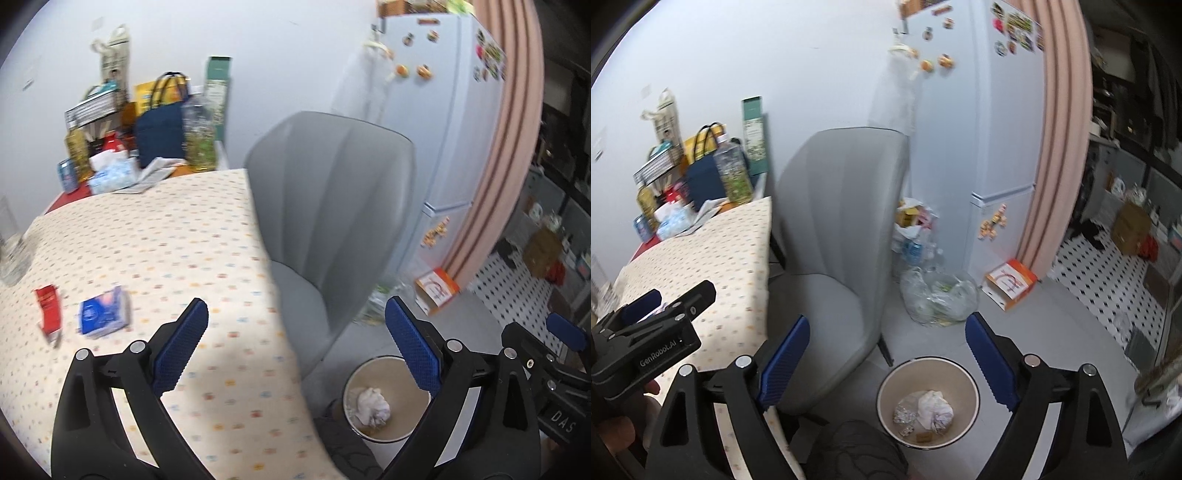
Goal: Collect trash
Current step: 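Move both open tools back over the table toward the red packet and blue tissue pack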
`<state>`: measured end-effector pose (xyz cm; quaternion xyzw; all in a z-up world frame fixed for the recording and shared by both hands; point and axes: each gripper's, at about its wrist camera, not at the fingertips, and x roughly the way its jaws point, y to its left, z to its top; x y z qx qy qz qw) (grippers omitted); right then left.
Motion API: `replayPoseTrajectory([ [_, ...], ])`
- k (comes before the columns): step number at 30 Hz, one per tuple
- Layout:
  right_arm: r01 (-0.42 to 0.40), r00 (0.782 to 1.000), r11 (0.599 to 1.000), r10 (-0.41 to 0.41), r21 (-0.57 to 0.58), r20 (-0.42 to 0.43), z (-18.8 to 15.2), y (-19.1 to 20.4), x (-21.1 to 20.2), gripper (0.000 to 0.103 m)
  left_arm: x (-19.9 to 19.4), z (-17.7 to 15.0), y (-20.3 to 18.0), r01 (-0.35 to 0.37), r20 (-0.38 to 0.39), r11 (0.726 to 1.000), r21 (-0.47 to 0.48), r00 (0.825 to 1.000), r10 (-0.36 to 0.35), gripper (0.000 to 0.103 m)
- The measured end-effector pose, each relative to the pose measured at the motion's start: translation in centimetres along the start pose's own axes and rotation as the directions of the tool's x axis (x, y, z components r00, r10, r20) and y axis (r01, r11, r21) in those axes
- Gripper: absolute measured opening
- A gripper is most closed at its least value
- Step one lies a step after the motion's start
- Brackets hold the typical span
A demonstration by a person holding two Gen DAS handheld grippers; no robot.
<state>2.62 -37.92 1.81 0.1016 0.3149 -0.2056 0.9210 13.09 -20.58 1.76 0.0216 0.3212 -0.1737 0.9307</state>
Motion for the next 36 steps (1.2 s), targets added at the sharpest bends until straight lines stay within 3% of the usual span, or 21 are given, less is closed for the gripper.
replayPoseTrajectory([
  [19, -0.156, 0.987, 0.971, 0.158, -0.183, -0.003, -0.9, 13.0, -2.5, 0.095, -5.3, -1.9, 12.8, -0.174, 0.04, 0.972, -0.159, 0.982, 0.182, 0.097],
  [36, -0.254, 0.967, 0.923, 0.247, -0.29, -0.062, -2.3, 21.3, -1.6, 0.095, -6.6, -4.5, 23.2, -0.297, -0.017, 0.905, -0.306, 0.952, 0.307, 0.097],
])
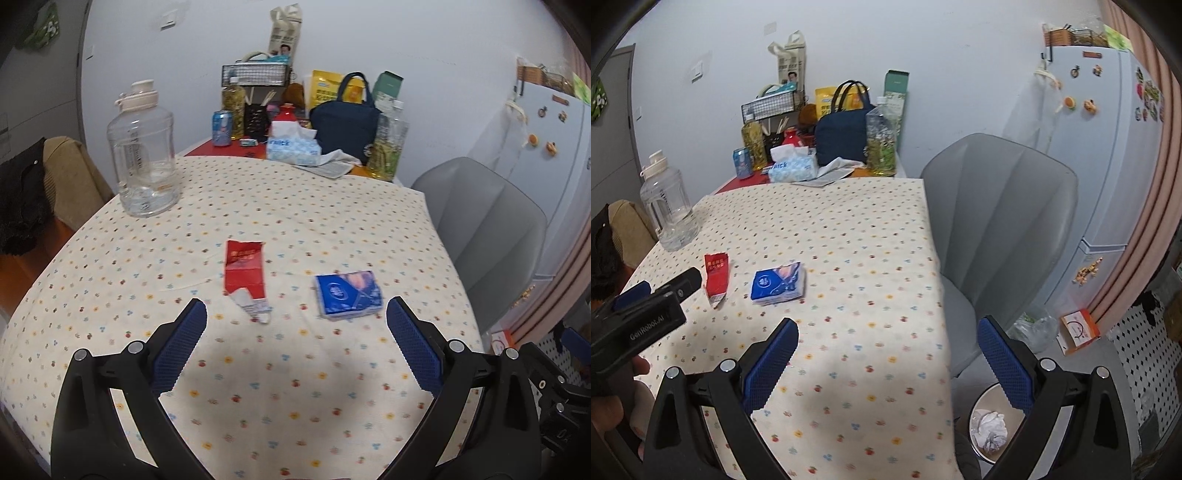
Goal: Collect trash
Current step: 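Move both open tools back over the table toward the red packet and blue tissue pack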
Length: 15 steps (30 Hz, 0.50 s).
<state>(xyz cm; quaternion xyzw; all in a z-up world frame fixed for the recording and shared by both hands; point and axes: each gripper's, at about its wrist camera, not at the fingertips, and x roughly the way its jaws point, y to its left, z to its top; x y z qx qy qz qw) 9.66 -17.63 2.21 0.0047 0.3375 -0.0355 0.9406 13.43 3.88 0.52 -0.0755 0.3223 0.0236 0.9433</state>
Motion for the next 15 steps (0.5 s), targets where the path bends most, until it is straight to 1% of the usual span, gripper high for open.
replayPoseTrajectory([
  [8, -0.013, 1.0, 0.999, 0.013, -0.031, -0.028, 0.8, 2.7, 2.3, 0.095, 2.4, 0.0, 3.8, -0.018, -0.044, 0.999, -0.05, 0.999, 0.016, 0.097],
  [12, -0.037, 0.998, 0.999, 0.035, -0.032, -0.051, 0.8, 3.8, 3.8, 0.095, 4.1, 0.0, 4.7, -0.036, -0.076, 0.998, -0.051, 0.997, 0.032, 0.097],
  [15, -0.053, 0.996, 0.998, 0.049, -0.04, -0.073, 0.8, 4.5, 5.0, 0.095, 5.3, 0.0, 4.9, -0.037, -0.099, 0.998, -0.052, 0.995, 0.032, 0.097],
])
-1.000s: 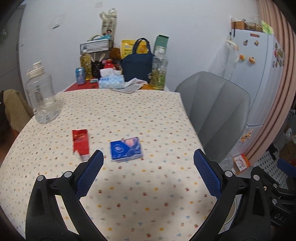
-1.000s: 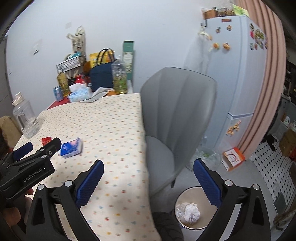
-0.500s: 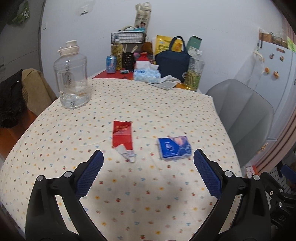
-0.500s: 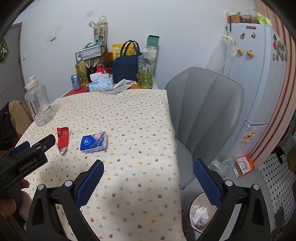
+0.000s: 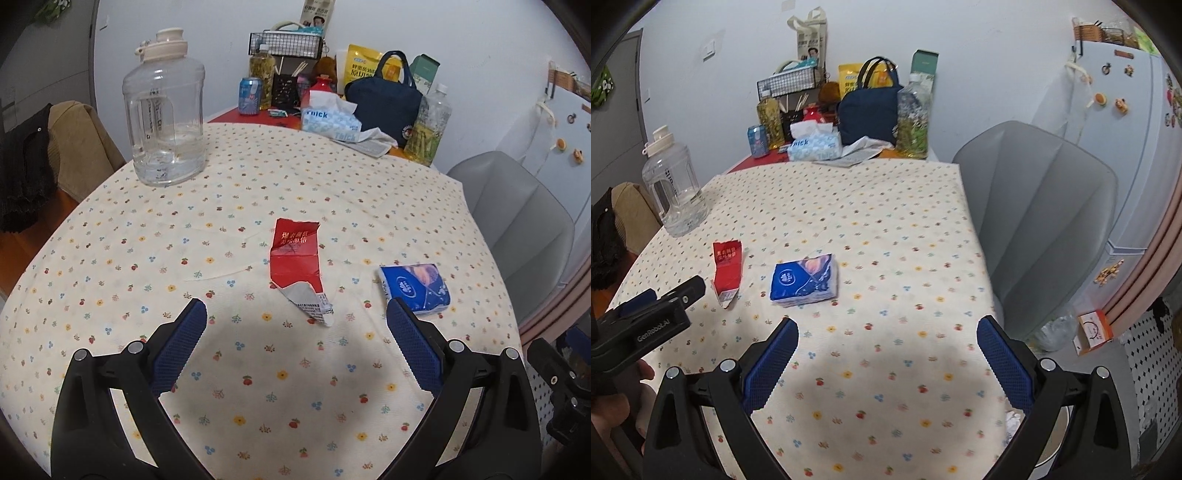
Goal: Collect trash
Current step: 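Move both open tools back over the table toward the red packet and blue tissue pack, then grasp the red paper packet with the left tool while the right tool grasps the blue Vinda tissue pack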
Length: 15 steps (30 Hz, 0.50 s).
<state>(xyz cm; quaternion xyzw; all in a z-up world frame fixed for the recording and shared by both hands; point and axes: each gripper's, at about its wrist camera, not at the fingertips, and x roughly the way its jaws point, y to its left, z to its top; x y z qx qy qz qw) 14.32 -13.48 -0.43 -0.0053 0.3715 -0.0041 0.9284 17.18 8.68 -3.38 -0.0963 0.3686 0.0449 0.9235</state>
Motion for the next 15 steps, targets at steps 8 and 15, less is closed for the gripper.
replayPoseTrajectory([
  [8, -0.013, 0.999, 0.999, 0.012, -0.031, -0.048, 0.6, 0.7, 2.3, 0.095, 2.8, 0.3, -0.2, 0.005, -0.056, 1.0, -0.007, 0.998, -0.005, 0.082],
  [15, -0.014, 0.999, 0.998, 0.011, -0.058, -0.048, 1.7, 1.4, 3.0, 0.095, 4.8, 0.6, 0.2, -0.001, -0.103, 0.999, -0.045, 0.995, -0.004, 0.045],
])
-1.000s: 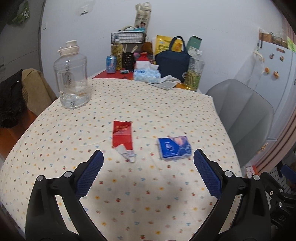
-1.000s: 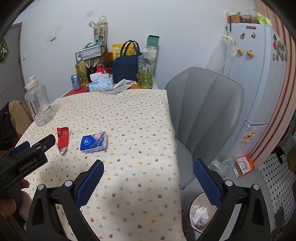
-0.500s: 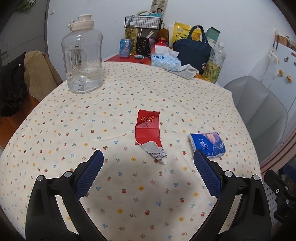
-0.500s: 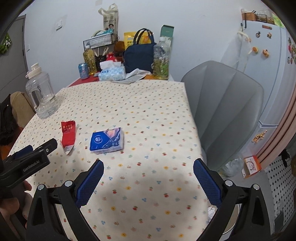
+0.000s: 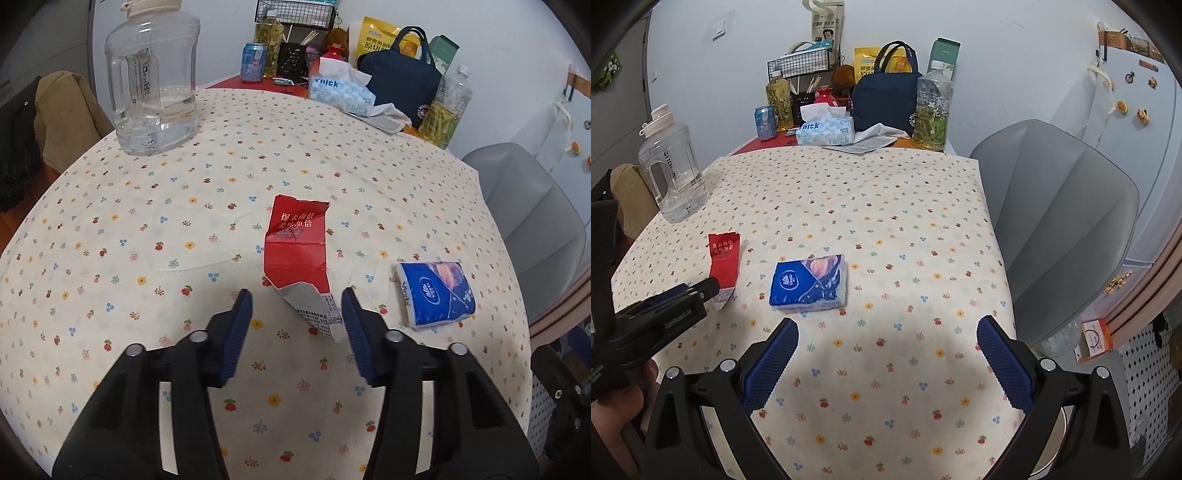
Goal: Collect trash
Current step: 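Grasp the red paper packet with the left tool while the right tool grasps the blue Vinda tissue pack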
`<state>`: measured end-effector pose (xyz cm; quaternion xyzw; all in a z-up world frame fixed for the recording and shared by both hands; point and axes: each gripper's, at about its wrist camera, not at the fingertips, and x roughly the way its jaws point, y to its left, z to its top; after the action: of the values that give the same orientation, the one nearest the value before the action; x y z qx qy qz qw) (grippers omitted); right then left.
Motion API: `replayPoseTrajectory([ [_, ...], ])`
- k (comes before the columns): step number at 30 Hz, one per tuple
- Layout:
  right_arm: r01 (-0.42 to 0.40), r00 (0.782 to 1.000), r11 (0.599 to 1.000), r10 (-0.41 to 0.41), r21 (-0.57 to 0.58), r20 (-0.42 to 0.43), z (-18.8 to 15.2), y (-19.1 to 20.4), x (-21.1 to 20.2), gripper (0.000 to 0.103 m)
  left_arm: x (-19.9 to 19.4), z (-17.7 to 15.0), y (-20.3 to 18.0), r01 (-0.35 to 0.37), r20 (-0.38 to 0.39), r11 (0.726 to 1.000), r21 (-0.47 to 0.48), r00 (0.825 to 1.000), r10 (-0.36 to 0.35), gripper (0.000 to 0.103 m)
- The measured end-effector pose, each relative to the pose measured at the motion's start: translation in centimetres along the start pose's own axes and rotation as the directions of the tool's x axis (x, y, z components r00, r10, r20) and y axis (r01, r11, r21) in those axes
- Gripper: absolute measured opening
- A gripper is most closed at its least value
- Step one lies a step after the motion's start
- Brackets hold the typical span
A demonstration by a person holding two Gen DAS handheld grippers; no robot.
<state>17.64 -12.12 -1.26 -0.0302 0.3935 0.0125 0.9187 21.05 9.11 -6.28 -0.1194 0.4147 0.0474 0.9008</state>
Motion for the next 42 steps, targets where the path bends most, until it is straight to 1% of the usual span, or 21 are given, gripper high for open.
replayPoseTrajectory([
  [1, -0.002, 1.0, 1.0, 0.002, -0.002, -0.002, 0.1, 0.1, 0.1, 0.095, 0.2, 0.0, -0.1, -0.003, -0.002, 1.0, 0.002, 1.0, 0.003, 0.043],
  [2, -0.004, 1.0, 1.0, 0.004, -0.006, -0.005, 0.2, 0.3, 0.3, 0.095, 0.6, 0.0, -0.2, -0.006, -0.012, 1.0, 0.004, 1.0, 0.006, 0.037],
  [3, -0.007, 1.0, 1.0, 0.007, -0.01, -0.007, 0.2, 0.4, 0.4, 0.095, 0.8, 0.1, -0.1, -0.005, -0.02, 1.0, 0.003, 1.0, 0.005, 0.028],
  [4, -0.009, 1.0, 1.0, 0.009, -0.013, -0.009, 0.3, 0.5, 0.5, 0.095, 1.1, 0.1, -0.1, -0.004, -0.03, 1.0, 0.001, 1.0, 0.004, 0.023],
  [5, -0.012, 1.0, 1.0, 0.011, -0.017, -0.01, 0.3, 0.8, 0.7, 0.095, 1.5, 0.0, -0.1, -0.004, -0.044, 1.0, 0.005, 0.999, 0.005, 0.011],
  [6, -0.014, 1.0, 1.0, 0.014, -0.02, -0.012, 0.3, 0.9, 0.8, 0.095, 1.6, 0.0, -0.1, -0.008, -0.048, 1.0, 0.007, 0.999, 0.009, 0.003],
  [14, -0.049, 0.998, 0.997, 0.047, -0.061, -0.047, 0.5, 3.4, 3.0, 0.095, 0.3, 0.5, 2.1, -0.065, 0.02, 0.997, -0.04, 0.998, 0.065, 0.002],
  [19, -0.062, 0.996, 0.994, 0.057, -0.086, -0.062, 1.0, 5.0, 4.2, 0.095, 0.4, 0.8, 3.3, -0.083, 0.025, 0.995, -0.062, 0.996, 0.085, 0.002],
  [26, -0.073, 0.994, 0.992, 0.063, -0.107, -0.092, 1.5, 6.6, 6.6, 0.095, 1.8, 0.9, 4.2, -0.091, 0.003, 0.992, -0.084, 0.996, 0.092, 0.002],
  [34, -0.052, 0.991, 0.994, 0.038, -0.1, -0.13, 1.1, 6.7, 9.5, 0.095, 2.3, 0.9, 4.0, -0.105, 0.018, 0.992, -0.07, 0.994, 0.107, 0.002],
  [36, -0.055, 0.99, 0.993, 0.041, -0.104, -0.136, 1.0, 6.7, 9.7, 0.09, 2.3, 0.9, 4.0, -0.104, 0.019, 0.992, -0.07, 0.994, 0.106, 0.002],
  [38, -0.089, 0.987, 0.99, 0.074, -0.106, -0.14, 1.0, 6.8, 9.8, 0.074, 2.4, 1.0, 4.0, -0.104, 0.019, 0.992, -0.069, 0.994, 0.106, 0.002],
  [40, -0.113, 0.984, 0.988, 0.097, -0.105, -0.148, 1.1, 7.0, 9.7, 0.068, 2.4, 1.0, 3.9, -0.104, 0.018, 0.992, -0.067, 0.994, 0.106, 0.002],
  [41, -0.11, 0.985, 0.987, 0.094, -0.113, -0.143, 1.1, 7.2, 9.5, 0.065, 2.3, 1.0, 3.8, -0.103, 0.017, 0.992, -0.065, 0.994, 0.105, 0.002],
  [42, -0.111, 0.986, 0.987, 0.095, -0.118, -0.134, 1.0, 7.2, 9.2, 0.063, 2.3, 0.9, 3.8, -0.099, 0.015, 0.993, -0.064, 0.995, 0.1, 0.002],
])
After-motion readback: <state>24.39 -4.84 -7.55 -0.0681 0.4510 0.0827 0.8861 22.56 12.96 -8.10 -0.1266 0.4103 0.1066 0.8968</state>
